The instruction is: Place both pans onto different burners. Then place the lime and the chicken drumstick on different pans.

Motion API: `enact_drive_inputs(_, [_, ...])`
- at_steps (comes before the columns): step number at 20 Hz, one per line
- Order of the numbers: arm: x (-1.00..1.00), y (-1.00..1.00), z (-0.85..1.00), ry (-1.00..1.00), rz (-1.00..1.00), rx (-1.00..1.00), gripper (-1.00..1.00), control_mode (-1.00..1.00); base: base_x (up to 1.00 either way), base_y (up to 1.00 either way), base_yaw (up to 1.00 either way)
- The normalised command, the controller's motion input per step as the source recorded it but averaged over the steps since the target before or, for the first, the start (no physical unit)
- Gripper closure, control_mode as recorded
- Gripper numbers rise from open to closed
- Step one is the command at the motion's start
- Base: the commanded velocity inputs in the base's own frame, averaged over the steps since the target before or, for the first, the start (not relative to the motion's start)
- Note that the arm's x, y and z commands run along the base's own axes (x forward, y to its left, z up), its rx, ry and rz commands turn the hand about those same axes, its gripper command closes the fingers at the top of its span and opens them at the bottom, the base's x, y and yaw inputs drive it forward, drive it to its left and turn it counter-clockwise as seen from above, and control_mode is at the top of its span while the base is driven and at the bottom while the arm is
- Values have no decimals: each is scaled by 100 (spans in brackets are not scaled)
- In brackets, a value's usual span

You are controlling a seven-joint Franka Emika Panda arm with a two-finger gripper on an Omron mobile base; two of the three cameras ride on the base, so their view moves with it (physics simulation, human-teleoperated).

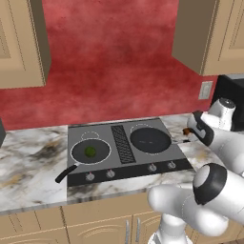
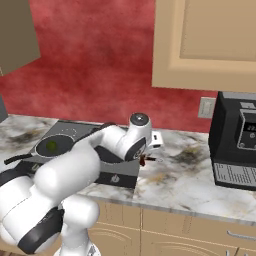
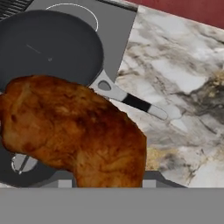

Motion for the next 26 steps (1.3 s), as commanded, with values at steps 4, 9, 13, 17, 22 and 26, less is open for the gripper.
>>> enact_drive_inputs(4, [36,49,23,0,5,0,100,-100,0,0,0])
enact_drive_inputs(9, [12,51,17,1,4,-1,100,-100,0,0,0])
enact_drive_inputs(13, [1,53,13,4,4,0,100,-100,0,0,0])
enact_drive_inputs(17, [8,59,1,0,4,-2,100,-100,0,0,0])
enact_drive_inputs(22, [24,61,0,0,5,-4,100,-100,0,0,0])
enact_drive_inputs(26, [39,46,-3,0,6,-3,100,-100,0,0,0])
